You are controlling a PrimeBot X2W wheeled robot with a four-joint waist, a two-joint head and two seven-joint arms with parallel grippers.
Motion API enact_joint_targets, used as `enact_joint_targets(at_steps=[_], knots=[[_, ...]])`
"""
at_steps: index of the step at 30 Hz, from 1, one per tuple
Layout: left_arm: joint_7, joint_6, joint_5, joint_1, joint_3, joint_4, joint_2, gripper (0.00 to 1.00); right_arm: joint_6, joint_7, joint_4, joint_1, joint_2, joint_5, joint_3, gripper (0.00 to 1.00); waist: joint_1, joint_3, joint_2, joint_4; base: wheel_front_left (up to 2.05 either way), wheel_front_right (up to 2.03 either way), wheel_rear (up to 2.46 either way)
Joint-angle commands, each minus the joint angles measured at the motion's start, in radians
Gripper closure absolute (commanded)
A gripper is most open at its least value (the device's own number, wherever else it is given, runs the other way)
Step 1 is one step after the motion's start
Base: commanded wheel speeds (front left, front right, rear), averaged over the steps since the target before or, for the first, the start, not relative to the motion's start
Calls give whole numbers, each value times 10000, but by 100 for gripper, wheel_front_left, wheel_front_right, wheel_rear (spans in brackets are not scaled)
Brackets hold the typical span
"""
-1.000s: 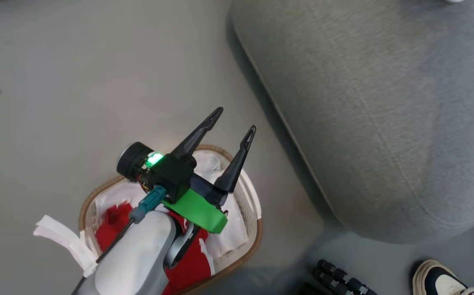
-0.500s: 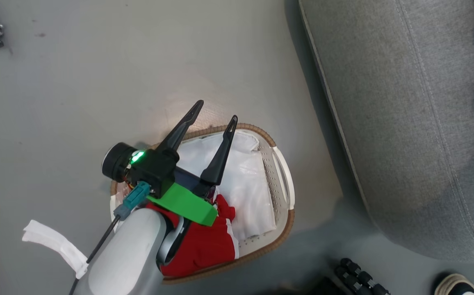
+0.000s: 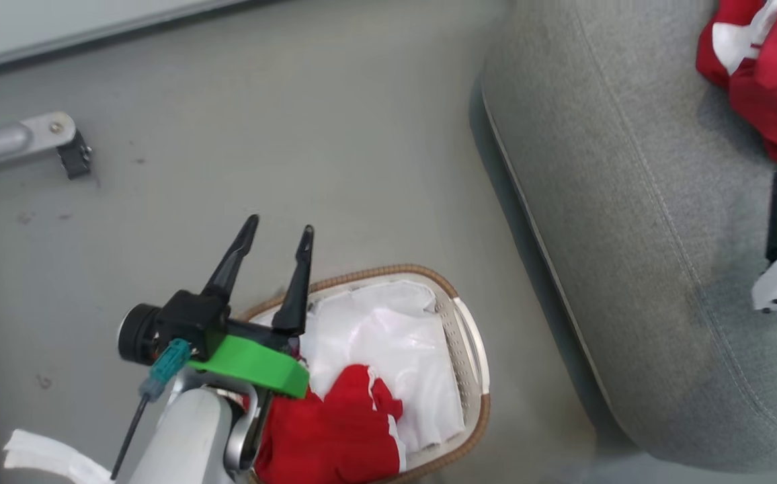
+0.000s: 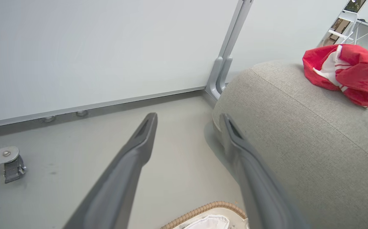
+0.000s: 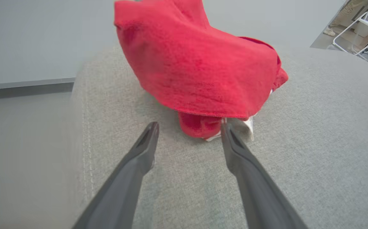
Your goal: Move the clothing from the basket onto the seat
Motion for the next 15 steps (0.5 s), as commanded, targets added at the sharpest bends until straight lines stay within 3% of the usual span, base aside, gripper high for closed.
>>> enact_joint_targets(at_steps=[1, 8, 15], knots=[[-10, -27, 206, 283, 296, 61, -56, 0, -10, -4, -326, 269, 144, 246, 180, 0, 0, -1090, 0, 557, 0, 0, 0], [-10, 120, 836, 872, 1908, 130, -317, 0, -10, -6, -1844, 666, 910, 989, 1165, 0, 0, -1973, 0, 1208, 0, 0, 0], [-10, 310, 1107, 1549, 2969, 149, -386, 0, -10, -6, -2254, 1123, 1543, 1305, 1993, 0, 0, -2740, 0, 1578, 0, 0, 0]])
